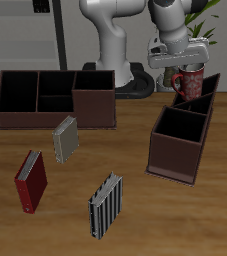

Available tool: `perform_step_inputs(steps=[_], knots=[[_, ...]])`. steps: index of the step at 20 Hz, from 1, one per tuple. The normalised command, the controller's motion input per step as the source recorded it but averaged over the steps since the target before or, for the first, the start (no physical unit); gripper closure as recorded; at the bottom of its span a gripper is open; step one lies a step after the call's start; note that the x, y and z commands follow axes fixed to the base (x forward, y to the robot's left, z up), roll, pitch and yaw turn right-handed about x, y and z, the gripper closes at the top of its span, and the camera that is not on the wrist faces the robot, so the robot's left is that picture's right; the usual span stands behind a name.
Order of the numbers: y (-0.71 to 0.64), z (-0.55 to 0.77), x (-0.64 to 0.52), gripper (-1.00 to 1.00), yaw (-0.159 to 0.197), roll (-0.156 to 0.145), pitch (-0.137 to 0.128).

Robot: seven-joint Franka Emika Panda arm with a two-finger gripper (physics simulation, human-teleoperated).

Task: Place the red mug into the left desk caddy's left compartment and place the striped book into the left desk caddy's back compartment and place the red book into the back desk caddy's front compartment

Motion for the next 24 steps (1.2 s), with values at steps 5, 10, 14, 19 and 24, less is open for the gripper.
perform_step_inputs(steps=[5, 10, 14, 19, 24], knots=[[0.07, -0.15, -0.06, 1.0, -0.001, -0.004, 0.028], [0.2, -0.14, -0.27, 1.0, 0.021, 0.044, 0.006], [0.17, -0.2, -0.07, 1.0, 0.037, 0.024, 0.027], [0.2, -0.17, -0.09, 1.0, 0.08, 0.039, -0.016], [0.03, -0.02, 0.04, -1.0, 0.012, 0.058, 0.036]])
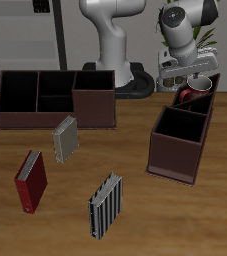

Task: Place the red mug into the left desk caddy's left compartment and place the striped book into the left desk caddy's back compartment and place the red book into the back desk caddy's front compartment

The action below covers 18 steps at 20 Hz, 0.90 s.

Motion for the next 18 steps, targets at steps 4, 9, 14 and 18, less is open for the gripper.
perform_step_inputs(steps=[4, 9, 14, 18], knots=[[-0.02, 0.08, 0.03, -1.0, 0.01, 0.0, -0.011], [-0.09, 0.28, 0.08, -1.0, -0.001, -0.019, -0.049], [-0.29, 0.46, 0.25, -1.0, -0.027, -0.062, -0.07], [-0.41, 0.47, 0.35, -1.0, -0.005, -0.097, -0.08]])
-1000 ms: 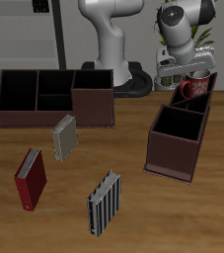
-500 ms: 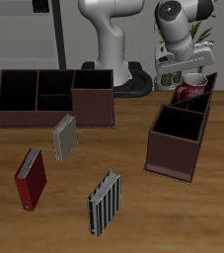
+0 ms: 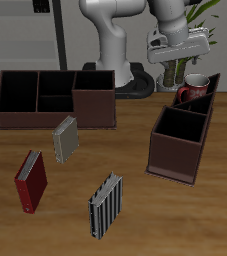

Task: Place the red mug into the left desk caddy's left compartment and place the striped book into the left desk caddy's back compartment and place the red book into the back desk caddy's front compartment

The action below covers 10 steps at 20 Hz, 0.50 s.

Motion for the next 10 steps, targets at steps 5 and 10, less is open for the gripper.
perform_step_inputs(steps=[5, 10], knots=[[-0.68, 0.52, 0.46, -1.0, -0.011, -0.109, -0.084], [-1.05, 0.61, 0.63, -1.0, -0.065, -0.157, -0.068]])
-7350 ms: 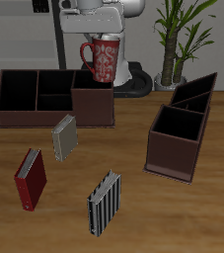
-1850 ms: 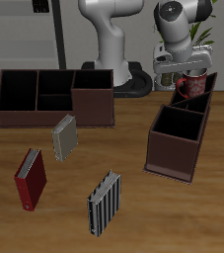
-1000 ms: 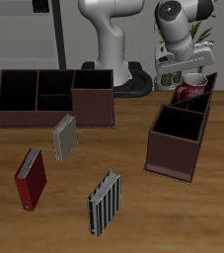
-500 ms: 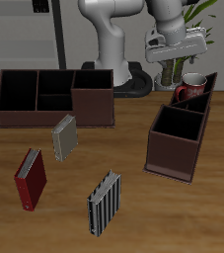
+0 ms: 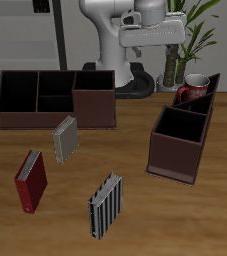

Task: Place the red mug into the left desk caddy's left compartment and place the striped book into the left desk caddy's back compartment and place the red book into the back desk caddy's front compartment

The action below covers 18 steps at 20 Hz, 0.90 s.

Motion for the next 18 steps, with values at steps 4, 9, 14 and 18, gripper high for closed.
perform_step_inputs(steps=[4, 9, 14, 18], knots=[[-0.8, 0.41, 0.54, -1.0, -0.049, -0.104, -0.041], [-0.9, 0.3, 0.65, -1.0, -0.053, -0.116, -0.036], [-0.74, 0.02, 0.63, -1.0, -0.03, -0.054, 0.013], [-0.39, -0.12, 0.5, -1.0, 0.027, 0.015, 0.049]])
